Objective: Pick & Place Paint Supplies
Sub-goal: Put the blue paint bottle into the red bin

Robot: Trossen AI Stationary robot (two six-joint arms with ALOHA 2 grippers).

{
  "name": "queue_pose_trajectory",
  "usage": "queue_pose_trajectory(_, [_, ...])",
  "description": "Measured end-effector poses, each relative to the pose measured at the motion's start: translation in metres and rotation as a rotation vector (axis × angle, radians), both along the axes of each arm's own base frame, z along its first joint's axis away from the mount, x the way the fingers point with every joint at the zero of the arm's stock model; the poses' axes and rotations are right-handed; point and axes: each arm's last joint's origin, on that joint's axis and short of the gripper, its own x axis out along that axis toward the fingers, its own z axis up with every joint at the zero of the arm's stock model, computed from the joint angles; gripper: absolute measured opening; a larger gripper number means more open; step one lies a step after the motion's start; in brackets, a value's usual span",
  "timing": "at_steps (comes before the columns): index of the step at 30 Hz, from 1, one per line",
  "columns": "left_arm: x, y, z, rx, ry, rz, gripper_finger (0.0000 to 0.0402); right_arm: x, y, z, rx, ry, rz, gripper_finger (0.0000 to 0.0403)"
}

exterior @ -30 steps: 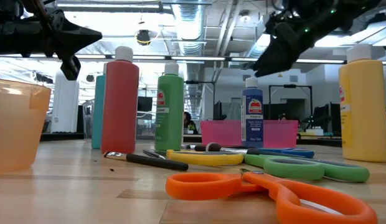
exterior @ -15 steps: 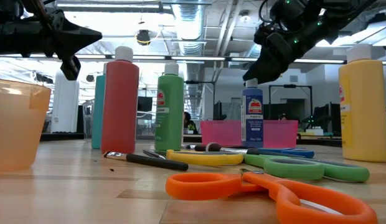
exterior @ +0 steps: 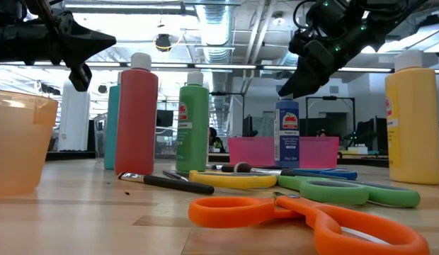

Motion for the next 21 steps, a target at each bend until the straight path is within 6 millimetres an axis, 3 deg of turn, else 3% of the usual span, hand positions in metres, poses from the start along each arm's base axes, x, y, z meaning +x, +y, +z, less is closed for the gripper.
queue_pose_trajectory(8, [0.000, 0.000, 0.000, 0.000, 0.000, 0.000, 0.0006, 0.000, 0.000, 0.000, -0.009, 0.001, 0.006, 0.0113])
queue_pose_trajectory(17, [0.000, 0.000, 0.000, 0.000, 0.000, 0.000, 0.0006, -0.002, 0.001, 0.003, 0.035, -0.022, -0.028, 0.0114])
queue_pose_trajectory(21, [0.000, 0.000, 0.000, 0.000, 0.000, 0.000, 0.0006, -0.004, 0.002, 0.024, 0.054, -0.104, -0.054, 0.0114])
